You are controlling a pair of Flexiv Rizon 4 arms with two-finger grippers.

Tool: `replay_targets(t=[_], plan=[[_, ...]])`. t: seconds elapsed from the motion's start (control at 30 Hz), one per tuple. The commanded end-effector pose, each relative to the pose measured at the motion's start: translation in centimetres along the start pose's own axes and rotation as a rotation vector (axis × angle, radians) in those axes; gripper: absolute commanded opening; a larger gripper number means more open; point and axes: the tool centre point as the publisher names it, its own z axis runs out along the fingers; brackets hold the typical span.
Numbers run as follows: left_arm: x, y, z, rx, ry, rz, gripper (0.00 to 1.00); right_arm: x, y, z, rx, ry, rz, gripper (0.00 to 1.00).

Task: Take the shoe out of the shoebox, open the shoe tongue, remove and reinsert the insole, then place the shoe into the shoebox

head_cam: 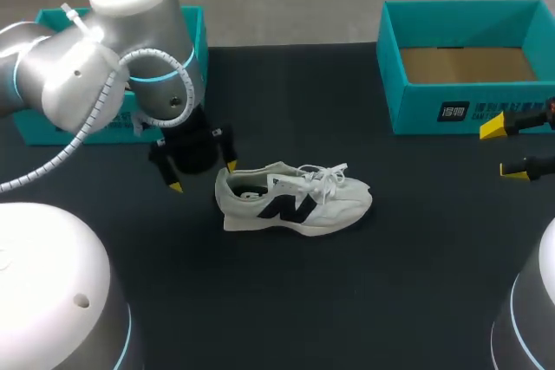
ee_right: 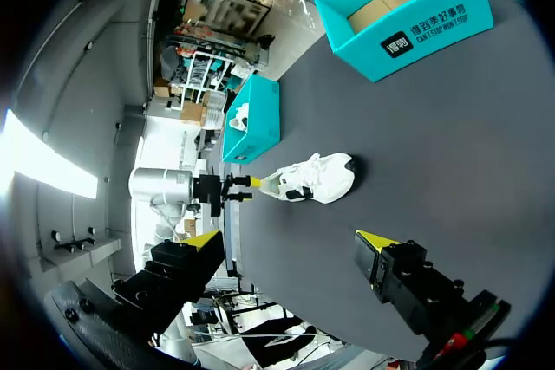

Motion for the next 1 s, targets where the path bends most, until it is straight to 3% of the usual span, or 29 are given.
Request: replay_targets(t=[0.03,0.17,0.2,0.23,0.37,0.4,0.83,1.0], plan=[[0.0,-0.1,-0.1,-0.005,0.002,0.001,1.00,0.0,-0.1,0.0,-0.002,-0.003,0.001,1.00],[0.0,-0.1,-0.1,-0.005,0.002,0.001,1.00,0.0,-0.1,0.0,-0.002,-0.003,0.001,1.00],[0.3,0.4,-0.3,0.116,-0.027,-0.105,1.00,0.0,-0.1,0.0,-0.002,-0.003,0.001,1.00],[0.6,0.6,-0.4,0.174,-0.062,-0.142,1.00,0.0,-0.1,0.0,-0.002,-0.003,0.001,1.00],[1.2,1.2,-1.5,0.298,-0.198,-0.333,1.00,0.0,-0.1,0.0,-0.002,-0.003,0.001,1.00],[1.3,1.2,-1.8,0.297,-0.228,-0.354,1.00,0.0,-0.1,0.0,-0.002,-0.003,0.001,1.00],[3.8,0.8,-3.3,0.644,-0.748,-0.644,1.00,0.0,-0.1,0.0,-0.002,-0.003,0.001,1.00],[5.1,0.9,-2.9,0.700,-0.858,-0.706,1.00,0.0,-0.1,0.0,-0.002,-0.003,0.001,1.00]])
